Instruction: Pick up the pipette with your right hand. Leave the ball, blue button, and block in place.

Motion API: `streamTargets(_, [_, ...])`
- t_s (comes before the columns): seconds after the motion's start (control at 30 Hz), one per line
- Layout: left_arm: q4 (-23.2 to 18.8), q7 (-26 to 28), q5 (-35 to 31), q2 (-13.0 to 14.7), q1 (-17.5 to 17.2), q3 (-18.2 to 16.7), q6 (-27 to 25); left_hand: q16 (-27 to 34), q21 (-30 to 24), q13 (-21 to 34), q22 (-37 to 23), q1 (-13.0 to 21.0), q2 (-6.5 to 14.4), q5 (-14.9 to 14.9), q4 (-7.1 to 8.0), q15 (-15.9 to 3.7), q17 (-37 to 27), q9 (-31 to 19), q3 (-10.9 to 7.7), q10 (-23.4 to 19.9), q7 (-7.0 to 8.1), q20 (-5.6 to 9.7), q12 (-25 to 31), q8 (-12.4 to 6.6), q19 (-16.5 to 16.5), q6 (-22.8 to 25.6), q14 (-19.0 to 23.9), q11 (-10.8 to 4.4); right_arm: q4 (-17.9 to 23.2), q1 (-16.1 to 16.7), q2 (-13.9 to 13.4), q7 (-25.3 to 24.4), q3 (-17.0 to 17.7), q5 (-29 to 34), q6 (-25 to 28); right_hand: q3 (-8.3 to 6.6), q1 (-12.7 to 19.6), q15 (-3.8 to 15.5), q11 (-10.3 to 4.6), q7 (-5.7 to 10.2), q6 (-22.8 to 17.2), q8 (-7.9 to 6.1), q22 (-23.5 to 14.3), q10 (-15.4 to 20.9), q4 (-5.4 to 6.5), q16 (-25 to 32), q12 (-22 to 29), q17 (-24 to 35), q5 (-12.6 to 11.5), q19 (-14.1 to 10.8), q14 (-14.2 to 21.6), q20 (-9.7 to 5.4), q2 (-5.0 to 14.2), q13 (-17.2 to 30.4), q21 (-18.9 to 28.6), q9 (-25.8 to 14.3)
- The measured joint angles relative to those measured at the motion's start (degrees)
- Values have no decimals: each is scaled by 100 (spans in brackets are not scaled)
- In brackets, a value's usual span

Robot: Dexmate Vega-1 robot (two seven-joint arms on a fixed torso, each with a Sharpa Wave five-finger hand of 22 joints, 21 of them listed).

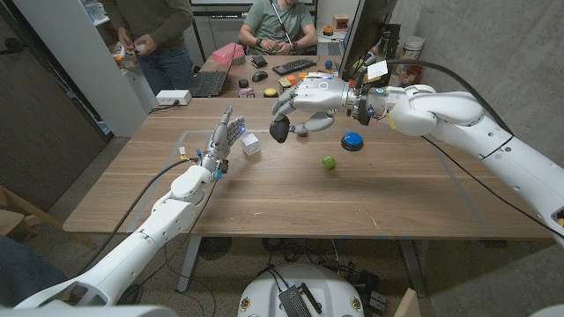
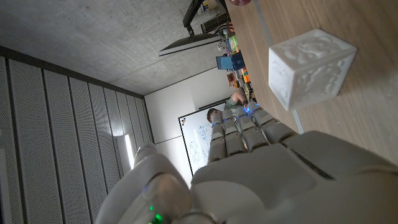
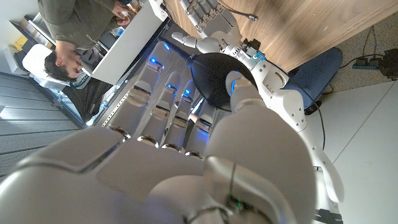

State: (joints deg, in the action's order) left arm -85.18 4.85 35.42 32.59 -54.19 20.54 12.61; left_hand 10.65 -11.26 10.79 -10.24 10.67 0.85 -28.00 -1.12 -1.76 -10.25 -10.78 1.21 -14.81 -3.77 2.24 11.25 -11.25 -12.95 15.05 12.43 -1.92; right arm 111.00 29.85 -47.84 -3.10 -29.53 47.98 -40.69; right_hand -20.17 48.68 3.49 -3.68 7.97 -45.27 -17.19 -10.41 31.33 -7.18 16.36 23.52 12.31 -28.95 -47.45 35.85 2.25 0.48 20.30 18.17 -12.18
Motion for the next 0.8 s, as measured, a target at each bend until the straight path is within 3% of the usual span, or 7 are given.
streamTargets(0.8, [-154,84,-16,40,-90,-61,31,0,0,0,0,0,0,0,17,0,0,0,16,0,0,0,0,0,0,0,0,0,242,-149,151,396,380,-159,-94,-17,-66,-6,0,-10,-51,-19,0,61,17,0,0,-5,45,1,151,0,-9,31,-44,-49])
